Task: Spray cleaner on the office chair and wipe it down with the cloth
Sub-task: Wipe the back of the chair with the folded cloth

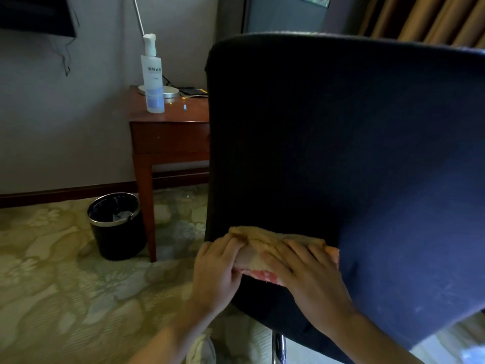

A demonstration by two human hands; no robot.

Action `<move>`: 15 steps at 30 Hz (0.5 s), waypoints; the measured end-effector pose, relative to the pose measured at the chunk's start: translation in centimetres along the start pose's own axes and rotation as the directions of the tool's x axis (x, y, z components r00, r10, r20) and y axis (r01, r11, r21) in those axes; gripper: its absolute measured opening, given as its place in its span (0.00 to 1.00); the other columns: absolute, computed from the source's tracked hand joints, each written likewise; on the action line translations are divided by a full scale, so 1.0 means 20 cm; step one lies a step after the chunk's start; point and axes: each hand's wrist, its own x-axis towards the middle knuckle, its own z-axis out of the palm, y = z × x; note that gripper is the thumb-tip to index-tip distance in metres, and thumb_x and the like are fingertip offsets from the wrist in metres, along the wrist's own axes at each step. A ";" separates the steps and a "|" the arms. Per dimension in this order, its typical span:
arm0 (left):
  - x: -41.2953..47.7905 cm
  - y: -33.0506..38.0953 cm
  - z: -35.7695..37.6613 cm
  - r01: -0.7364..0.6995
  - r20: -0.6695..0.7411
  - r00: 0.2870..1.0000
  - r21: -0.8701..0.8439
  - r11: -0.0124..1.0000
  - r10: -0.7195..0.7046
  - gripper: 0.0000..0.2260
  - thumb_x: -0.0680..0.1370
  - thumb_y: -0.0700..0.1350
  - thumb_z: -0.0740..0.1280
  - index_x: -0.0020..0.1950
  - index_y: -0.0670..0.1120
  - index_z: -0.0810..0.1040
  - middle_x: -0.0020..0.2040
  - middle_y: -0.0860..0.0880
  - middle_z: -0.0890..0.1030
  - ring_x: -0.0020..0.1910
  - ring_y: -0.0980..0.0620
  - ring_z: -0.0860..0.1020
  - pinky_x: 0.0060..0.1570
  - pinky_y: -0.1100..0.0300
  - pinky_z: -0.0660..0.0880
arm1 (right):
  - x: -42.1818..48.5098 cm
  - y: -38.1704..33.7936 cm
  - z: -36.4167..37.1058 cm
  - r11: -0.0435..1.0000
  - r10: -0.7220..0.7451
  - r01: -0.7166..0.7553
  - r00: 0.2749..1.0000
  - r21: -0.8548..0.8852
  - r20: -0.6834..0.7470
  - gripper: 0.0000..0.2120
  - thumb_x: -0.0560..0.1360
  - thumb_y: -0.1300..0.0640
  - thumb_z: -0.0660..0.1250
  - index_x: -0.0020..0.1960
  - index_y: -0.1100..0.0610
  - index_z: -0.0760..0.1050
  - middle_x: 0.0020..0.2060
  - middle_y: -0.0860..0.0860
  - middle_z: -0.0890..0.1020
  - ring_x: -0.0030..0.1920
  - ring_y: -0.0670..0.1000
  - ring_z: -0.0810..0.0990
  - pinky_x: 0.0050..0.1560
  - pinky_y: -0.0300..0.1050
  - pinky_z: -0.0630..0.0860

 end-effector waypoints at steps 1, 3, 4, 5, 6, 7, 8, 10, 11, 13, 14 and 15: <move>0.03 0.01 -0.06 -0.029 -0.035 0.999 0.030 0.999 0.030 0.15 0.70 0.46 0.66 0.56 0.49 0.74 0.52 0.52 0.79 0.49 0.56 0.74 0.51 0.65 0.64 | 0.03 -0.01 -0.05 1.000 0.008 -0.008 1.000 0.012 -0.023 0.27 0.64 0.58 0.67 0.64 0.50 0.72 0.58 0.51 0.80 0.57 0.55 0.78 0.53 0.53 0.75; 0.11 0.00 -0.18 -0.056 -0.122 0.990 0.073 0.996 0.065 0.15 0.71 0.46 0.65 0.57 0.48 0.73 0.52 0.49 0.80 0.50 0.54 0.74 0.51 0.62 0.64 | 0.11 -0.02 -0.16 1.000 0.010 -0.011 0.996 -0.001 -0.094 0.26 0.67 0.57 0.64 0.65 0.50 0.72 0.59 0.52 0.79 0.58 0.57 0.77 0.57 0.53 0.70; 0.16 0.00 -0.24 -0.057 -0.169 0.983 0.089 0.994 0.072 0.15 0.71 0.45 0.66 0.57 0.48 0.72 0.52 0.48 0.80 0.49 0.52 0.75 0.50 0.60 0.66 | 0.17 -0.02 -0.23 1.000 0.005 -0.007 0.991 -0.013 -0.135 0.26 0.66 0.57 0.63 0.65 0.50 0.73 0.59 0.52 0.79 0.58 0.57 0.77 0.57 0.52 0.67; 0.22 -0.01 -0.30 -0.056 -0.217 0.973 0.108 0.993 0.078 0.15 0.70 0.43 0.68 0.56 0.48 0.72 0.52 0.47 0.80 0.48 0.50 0.75 0.48 0.58 0.67 | 0.23 -0.01 -0.29 1.000 -0.003 0.000 0.984 -0.019 -0.176 0.27 0.66 0.56 0.63 0.65 0.51 0.73 0.59 0.53 0.79 0.59 0.58 0.77 0.57 0.52 0.67; 0.28 -0.02 -0.36 -0.056 -0.265 0.960 0.128 0.990 0.088 0.16 0.69 0.40 0.70 0.55 0.47 0.73 0.52 0.46 0.80 0.47 0.49 0.75 0.46 0.56 0.67 | 0.30 -0.01 -0.35 1.000 -0.012 0.008 0.976 -0.016 -0.216 0.27 0.65 0.57 0.63 0.65 0.51 0.74 0.59 0.53 0.79 0.59 0.58 0.77 0.57 0.53 0.69; 0.34 -0.03 -0.42 -0.057 -0.309 0.946 0.142 0.988 0.099 0.17 0.68 0.38 0.72 0.55 0.45 0.73 0.53 0.45 0.80 0.48 0.48 0.76 0.45 0.55 0.68 | 0.37 0.00 -0.41 1.000 -0.019 0.018 0.966 -0.009 -0.258 0.27 0.65 0.57 0.63 0.65 0.52 0.74 0.59 0.54 0.79 0.59 0.59 0.77 0.56 0.54 0.71; 0.40 -0.04 -0.47 -0.058 -0.346 0.932 0.151 0.987 0.108 0.17 0.68 0.37 0.73 0.55 0.44 0.73 0.55 0.45 0.80 0.49 0.47 0.76 0.45 0.54 0.69 | 0.44 0.00 -0.47 1.000 -0.023 0.023 0.952 -0.003 -0.306 0.25 0.67 0.58 0.62 0.64 0.52 0.74 0.59 0.54 0.79 0.59 0.59 0.77 0.55 0.54 0.72; 0.51 -0.07 -0.55 -0.050 -0.387 0.916 0.148 0.988 0.104 0.16 0.70 0.38 0.73 0.55 0.43 0.74 0.58 0.47 0.79 0.50 0.48 0.78 0.46 0.53 0.70 | 0.57 0.00 -0.55 1.000 -0.020 0.015 0.922 -0.017 -0.386 0.19 0.71 0.59 0.62 0.61 0.51 0.77 0.58 0.53 0.80 0.59 0.58 0.77 0.57 0.54 0.71; 0.56 -0.09 -0.57 -0.039 -0.388 0.917 0.146 0.988 0.093 0.15 0.70 0.38 0.72 0.55 0.43 0.75 0.59 0.48 0.79 0.50 0.48 0.78 0.48 0.53 0.70 | 0.63 0.00 -0.58 1.000 -0.013 0.001 0.920 -0.030 -0.393 0.17 0.71 0.58 0.64 0.59 0.51 0.77 0.58 0.52 0.80 0.60 0.58 0.76 0.59 0.54 0.70; 0.62 -0.15 -0.55 0.029 -0.351 0.936 0.150 0.988 0.025 0.17 0.70 0.37 0.72 0.56 0.43 0.75 0.58 0.48 0.79 0.51 0.47 0.77 0.54 0.50 0.70 | 0.71 -0.01 -0.57 0.999 0.013 -0.023 0.948 -0.027 -0.319 0.19 0.68 0.58 0.68 0.59 0.52 0.77 0.57 0.52 0.80 0.61 0.58 0.75 0.60 0.55 0.67; 0.62 -0.18 -0.52 0.078 -0.315 0.949 0.141 0.987 -0.030 0.18 0.69 0.37 0.73 0.57 0.43 0.74 0.56 0.47 0.80 0.51 0.46 0.77 0.58 0.47 0.70 | 0.74 -0.02 -0.53 0.999 0.020 -0.027 0.964 -0.024 -0.265 0.22 0.66 0.59 0.71 0.60 0.52 0.77 0.57 0.53 0.80 0.61 0.58 0.74 0.59 0.55 0.66; 0.61 -0.20 -0.47 0.118 -0.270 0.960 0.130 0.985 -0.079 0.18 0.69 0.36 0.73 0.57 0.44 0.74 0.54 0.47 0.80 0.52 0.45 0.78 0.62 0.43 0.68 | 0.75 -0.04 -0.49 0.999 0.016 -0.025 0.976 -0.038 -0.216 0.24 0.64 0.59 0.73 0.60 0.52 0.76 0.57 0.53 0.80 0.61 0.59 0.74 0.58 0.54 0.66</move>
